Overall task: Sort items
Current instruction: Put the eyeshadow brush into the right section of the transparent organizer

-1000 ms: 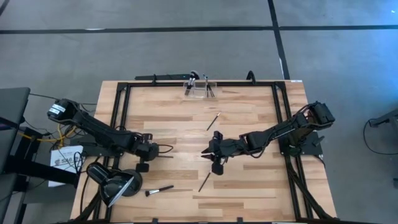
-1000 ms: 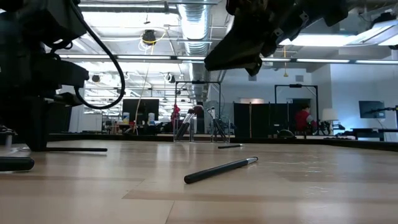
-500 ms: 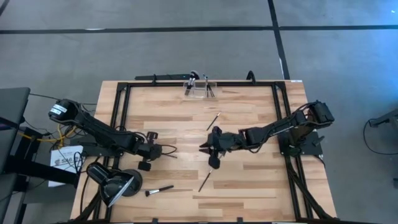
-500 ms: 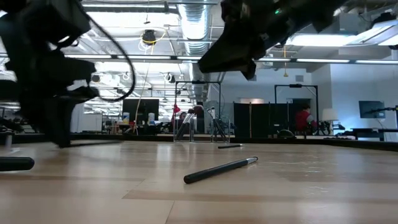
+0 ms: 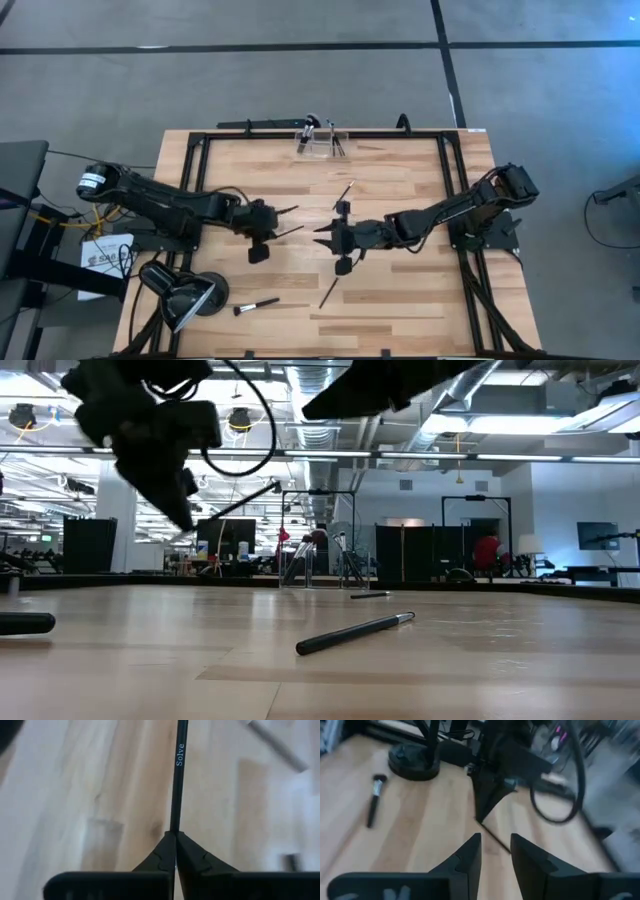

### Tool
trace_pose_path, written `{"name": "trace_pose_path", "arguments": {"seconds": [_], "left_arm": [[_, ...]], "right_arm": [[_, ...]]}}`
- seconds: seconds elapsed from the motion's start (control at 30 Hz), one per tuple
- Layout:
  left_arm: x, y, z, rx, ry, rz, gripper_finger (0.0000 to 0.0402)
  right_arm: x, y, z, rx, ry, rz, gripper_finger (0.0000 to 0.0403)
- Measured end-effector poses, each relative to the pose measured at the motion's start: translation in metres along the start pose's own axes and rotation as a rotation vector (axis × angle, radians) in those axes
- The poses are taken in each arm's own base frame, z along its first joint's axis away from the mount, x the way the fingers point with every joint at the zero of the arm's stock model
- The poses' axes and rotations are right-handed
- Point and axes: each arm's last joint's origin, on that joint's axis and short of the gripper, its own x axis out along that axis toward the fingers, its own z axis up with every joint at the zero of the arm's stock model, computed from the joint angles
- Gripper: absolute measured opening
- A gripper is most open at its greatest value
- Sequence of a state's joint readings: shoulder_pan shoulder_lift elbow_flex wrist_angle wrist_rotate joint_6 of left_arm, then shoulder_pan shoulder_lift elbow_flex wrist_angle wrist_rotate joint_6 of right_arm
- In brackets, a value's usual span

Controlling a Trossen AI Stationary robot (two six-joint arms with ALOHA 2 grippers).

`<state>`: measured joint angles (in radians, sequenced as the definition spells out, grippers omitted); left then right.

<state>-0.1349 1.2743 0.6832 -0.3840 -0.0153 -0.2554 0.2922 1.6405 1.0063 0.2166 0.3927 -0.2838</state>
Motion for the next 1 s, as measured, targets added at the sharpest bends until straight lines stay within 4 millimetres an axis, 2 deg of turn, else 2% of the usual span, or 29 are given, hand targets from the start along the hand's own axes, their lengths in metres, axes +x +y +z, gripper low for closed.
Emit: {"name": "trace_pose_path", "arguments": {"seconds": [0.1,0.2,0.37,0.5,0.6,0.77,0.87,1.0], "left_arm": [[-0.003,0.005,0.010,-0.067,-0.024,-0.082,0.0005],[-0.005,0.011,0.017,-0.131,-0.046,-0.164,0.0005],[-0.007,0.023,0.021,-0.222,-0.048,-0.227,0.0005],[-0.008,0.030,0.023,-0.275,-0.043,-0.290,0.0005],[-0.008,0.031,0.023,-0.300,-0.041,-0.303,0.0005],[-0.009,0.030,0.025,-0.306,-0.053,-0.339,0.0005],[-0.009,0.030,0.026,-0.315,-0.059,-0.346,0.0005],[-0.009,0.030,0.026,-0.317,-0.058,-0.353,0.0005]], "right_arm": [[-0.002,0.005,0.004,-0.129,0.001,-0.023,0.0110],[0.004,0.011,0.002,-0.260,0.033,-0.048,0.0124],[0.037,0.025,-0.001,-0.525,0.121,-0.091,0.0154],[0.068,0.039,-0.006,-0.764,0.274,-0.186,0.0175],[0.083,0.046,-0.002,-0.824,0.328,-0.258,0.0184],[0.097,0.053,-0.005,-0.842,0.341,-0.257,0.0184],[0.098,0.053,-0.004,-0.851,0.332,-0.260,0.0168],[0.099,0.053,-0.004,-0.853,0.331,-0.256,0.0128]]}}
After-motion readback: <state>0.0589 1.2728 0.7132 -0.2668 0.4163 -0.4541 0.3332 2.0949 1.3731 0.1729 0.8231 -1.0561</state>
